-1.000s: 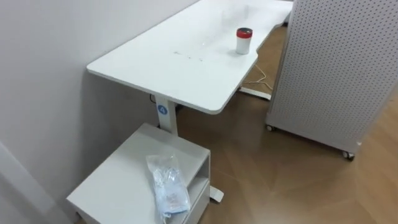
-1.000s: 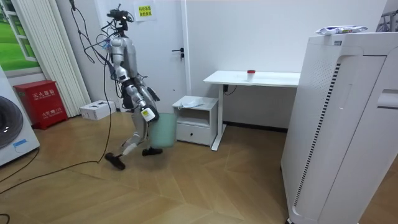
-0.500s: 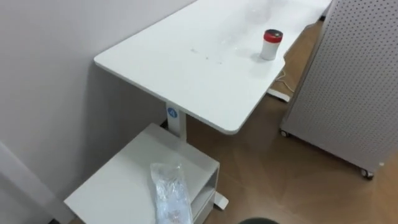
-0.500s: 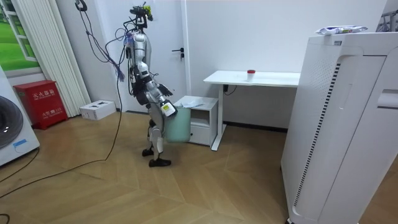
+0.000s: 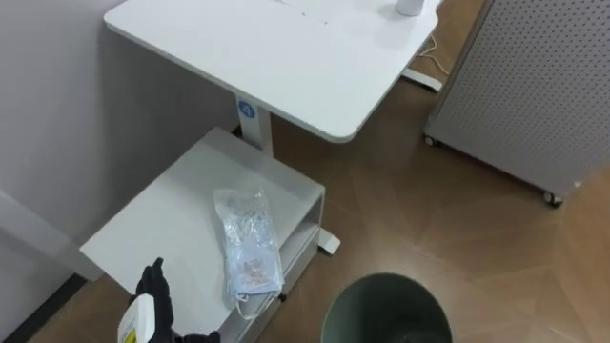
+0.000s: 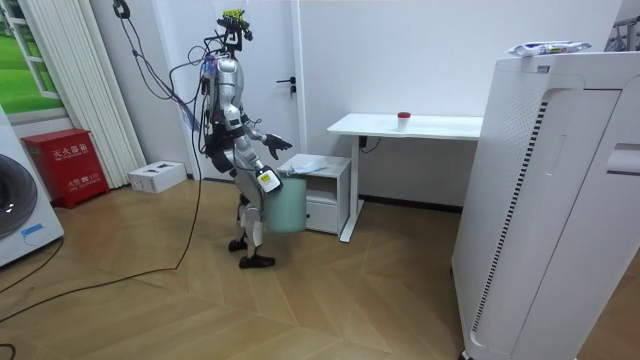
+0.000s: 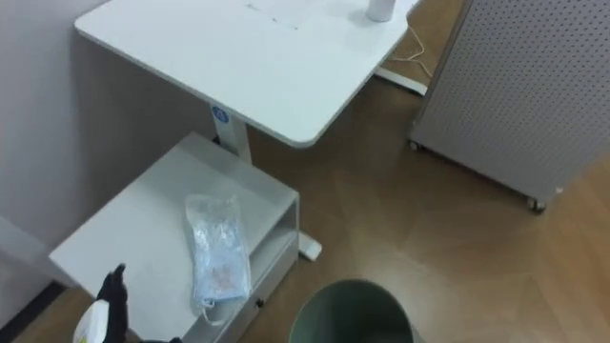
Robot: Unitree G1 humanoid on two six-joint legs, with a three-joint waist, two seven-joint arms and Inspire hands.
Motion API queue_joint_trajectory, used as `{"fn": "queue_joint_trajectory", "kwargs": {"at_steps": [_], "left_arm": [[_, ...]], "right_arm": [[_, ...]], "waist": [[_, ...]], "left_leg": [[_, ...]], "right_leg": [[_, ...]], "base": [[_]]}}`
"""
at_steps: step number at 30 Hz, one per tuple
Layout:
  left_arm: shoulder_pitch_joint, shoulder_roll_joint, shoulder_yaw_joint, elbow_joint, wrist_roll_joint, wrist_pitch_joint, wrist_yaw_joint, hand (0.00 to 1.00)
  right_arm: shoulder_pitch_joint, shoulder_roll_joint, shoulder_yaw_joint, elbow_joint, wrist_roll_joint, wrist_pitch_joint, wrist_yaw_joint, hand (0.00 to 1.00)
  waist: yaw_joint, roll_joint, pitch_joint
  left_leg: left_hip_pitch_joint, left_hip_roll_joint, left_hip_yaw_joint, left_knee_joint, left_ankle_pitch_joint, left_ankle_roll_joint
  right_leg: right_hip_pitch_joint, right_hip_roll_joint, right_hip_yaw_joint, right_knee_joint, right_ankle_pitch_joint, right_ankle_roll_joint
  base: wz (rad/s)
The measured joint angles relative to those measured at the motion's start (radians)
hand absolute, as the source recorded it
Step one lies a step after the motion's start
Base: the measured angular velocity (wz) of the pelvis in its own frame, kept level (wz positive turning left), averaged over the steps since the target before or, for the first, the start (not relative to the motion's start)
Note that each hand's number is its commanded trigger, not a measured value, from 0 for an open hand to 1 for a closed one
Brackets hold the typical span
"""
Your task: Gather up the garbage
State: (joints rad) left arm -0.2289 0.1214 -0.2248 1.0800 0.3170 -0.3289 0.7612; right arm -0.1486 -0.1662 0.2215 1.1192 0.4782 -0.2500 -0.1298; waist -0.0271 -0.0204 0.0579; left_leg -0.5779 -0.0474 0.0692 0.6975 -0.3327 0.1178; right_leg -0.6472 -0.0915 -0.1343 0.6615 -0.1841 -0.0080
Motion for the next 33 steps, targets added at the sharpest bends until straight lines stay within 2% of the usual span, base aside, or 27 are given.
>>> {"fn": "queue_joint_trajectory", "kwargs": {"at_steps": [4,7,10,14,17,24,28,30,31,33], "left_arm": [[-0.016,0.002,-0.030,0.001,-0.001,0.000,0.044,0.00],[-0.037,0.003,-0.034,0.005,-0.001,0.000,0.060,0.00],[-0.083,0.003,-0.045,0.045,-0.003,-0.006,0.098,0.00],[-0.107,0.002,-0.079,0.048,0.000,-0.022,0.147,0.00],[-0.130,0.003,-0.092,0.056,0.011,-0.021,0.168,0.00],[-0.182,0.005,-0.126,0.082,0.051,-0.018,0.212,0.00],[-0.203,0.008,-0.134,0.102,0.051,0.014,0.228,0.00],[-0.215,0.008,-0.134,0.117,0.070,0.024,0.234,0.00],[-0.225,0.011,-0.137,0.131,0.078,0.027,0.234,0.00],[-0.244,0.017,-0.141,0.152,0.079,0.040,0.235,0.00]], "right_arm": [[-0.026,0.001,-0.001,-0.009,0.010,-0.012,-0.005,1.00],[-0.052,0.010,0.014,-0.010,0.006,-0.013,-0.015,1.00],[-0.068,0.025,0.032,-0.013,0.007,-0.023,-0.032,1.00],[-0.092,0.028,0.051,-0.026,0.009,-0.019,-0.048,1.00],[-0.103,0.036,0.061,-0.034,0.010,-0.016,-0.064,1.00],[-0.109,0.038,0.076,-0.042,0.034,-0.009,-0.065,1.00],[-0.113,0.035,0.081,-0.048,0.034,0.013,-0.066,1.00],[-0.115,0.028,0.087,-0.052,0.033,0.013,-0.065,1.00],[-0.117,0.019,0.101,-0.056,0.033,0.013,-0.063,1.00],[-0.118,0.007,0.112,-0.079,0.034,0.014,-0.057,1.00]], "waist": [[-0.012,-0.002,0.0011],[-0.023,-0.003,0.0020],[-0.033,-0.005,0.0033],[-0.038,-0.005,0.0040],[-0.051,-0.004,0.0053],[-0.055,0.003,0.0110],[-0.061,0.007,0.0165],[-0.065,0.014,0.0238],[-0.070,0.019,0.0301],[-0.078,0.023,0.0328]], "left_leg": [[-0.079,0.004,0.009,0.052,-0.001,-0.002],[-0.112,0.018,0.018,0.066,0.000,-0.004],[-0.129,0.022,0.018,0.065,0.004,-0.009],[-0.146,0.034,0.037,0.061,0.003,-0.010],[-0.166,0.035,0.037,0.061,0.003,-0.011],[-0.167,0.036,0.037,0.048,0.001,-0.013],[-0.167,0.036,0.037,0.043,0.000,-0.014],[-0.167,0.036,0.037,0.043,-0.001,-0.015],[-0.169,0.036,0.038,0.045,-0.001,-0.015],[-0.181,0.037,0.043,0.046,-0.001,-0.015]], "right_leg": [[-0.080,0.001,0.010,0.037,-0.003,-0.008],[-0.109,0.004,0.015,0.036,0.009,-0.016],[-0.126,0.003,0.008,0.033,0.014,-0.023],[-0.148,0.006,0.009,0.031,0.017,-0.029],[-0.169,0.006,0.004,0.031,0.019,-0.031],[-0.173,0.004,-0.005,0.030,0.019,-0.031],[-0.175,0.003,-0.006,0.030,0.019,-0.031],[-0.175,0.003,-0.006,0.030,0.019,-0.032],[-0.177,0.002,-0.005,0.033,0.019,-0.032],[-0.193,0.002,-0.004,0.037,0.020,-0.034]], "base": [[-0.04],[-0.12],[-0.04],[-0.07],[-0.01],[0.00],[0.00],[0.00],[0.00],[-0.06]]}}
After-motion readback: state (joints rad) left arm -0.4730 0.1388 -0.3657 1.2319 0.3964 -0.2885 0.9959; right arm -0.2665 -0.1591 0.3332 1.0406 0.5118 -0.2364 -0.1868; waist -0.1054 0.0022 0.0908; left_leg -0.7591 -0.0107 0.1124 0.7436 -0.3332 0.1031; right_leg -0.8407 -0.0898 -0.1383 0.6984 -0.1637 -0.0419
